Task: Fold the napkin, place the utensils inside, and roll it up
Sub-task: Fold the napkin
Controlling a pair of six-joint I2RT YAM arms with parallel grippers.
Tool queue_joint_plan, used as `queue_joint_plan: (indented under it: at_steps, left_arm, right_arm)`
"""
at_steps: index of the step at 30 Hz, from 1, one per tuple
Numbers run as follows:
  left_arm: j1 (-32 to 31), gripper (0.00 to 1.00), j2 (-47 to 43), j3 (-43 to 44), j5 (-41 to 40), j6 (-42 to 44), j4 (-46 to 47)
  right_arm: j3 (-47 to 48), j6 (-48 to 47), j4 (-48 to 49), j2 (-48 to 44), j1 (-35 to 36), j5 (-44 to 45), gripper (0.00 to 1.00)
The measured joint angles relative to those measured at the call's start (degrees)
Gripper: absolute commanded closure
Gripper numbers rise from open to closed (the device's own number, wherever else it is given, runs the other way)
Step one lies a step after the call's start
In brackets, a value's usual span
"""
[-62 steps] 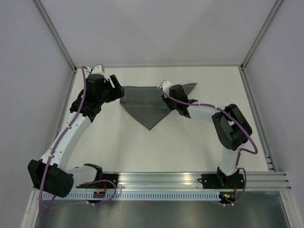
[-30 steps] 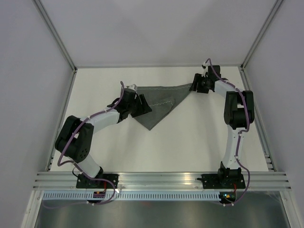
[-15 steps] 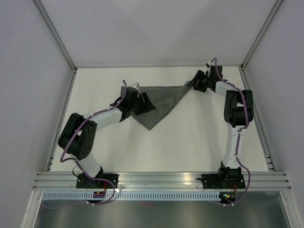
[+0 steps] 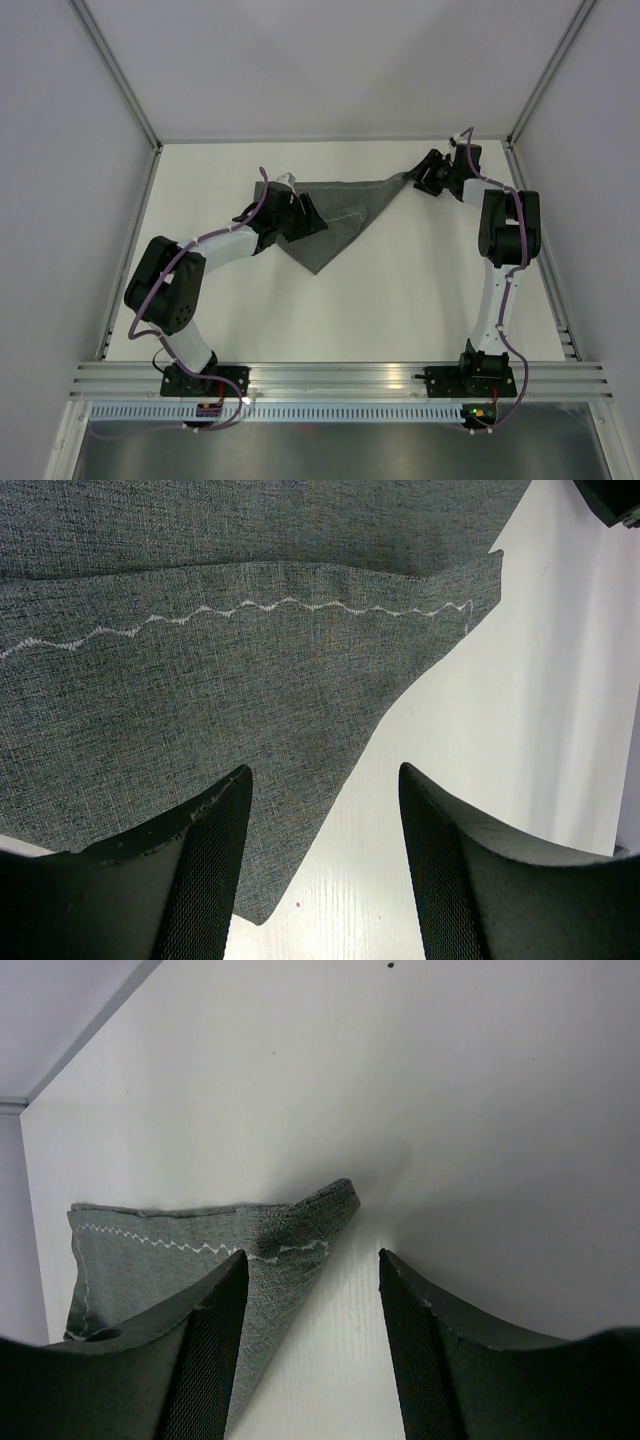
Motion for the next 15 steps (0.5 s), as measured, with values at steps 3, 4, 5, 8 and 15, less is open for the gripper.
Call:
queue_joint_plan:
  at_steps: [3, 4, 5, 8, 15]
  left_arm:
    - [0.0, 0.35, 0.0, 0.0, 0.0, 0.0, 0.0]
    - [0.0, 0.35, 0.0, 0.0, 0.0, 0.0, 0.0]
    - [-0.1, 0.35, 0.0, 0.0, 0.0, 0.0, 0.0]
    - [-0.1, 0.35, 0.0, 0.0, 0.0, 0.0, 0.0]
    - [-0.2, 0.35, 0.0, 0.1, 0.0, 0.0, -0.1]
  right_arm:
    - [-0.1, 1.1, 0.7, 0.0, 0.0, -0.2, 0.39]
    - [-0.1, 1.5, 0.9, 0.0, 0.0, -0.3, 0.39]
    - [-0.1, 1.8, 1.2, 0.0, 0.0, -0.5, 0.39]
    - [-0.1, 2.6, 1.7, 0.0, 0.0, -0.7, 0.42]
    - [0.0, 3.2, 1.7, 0.3, 0.0, -0.8, 0.45]
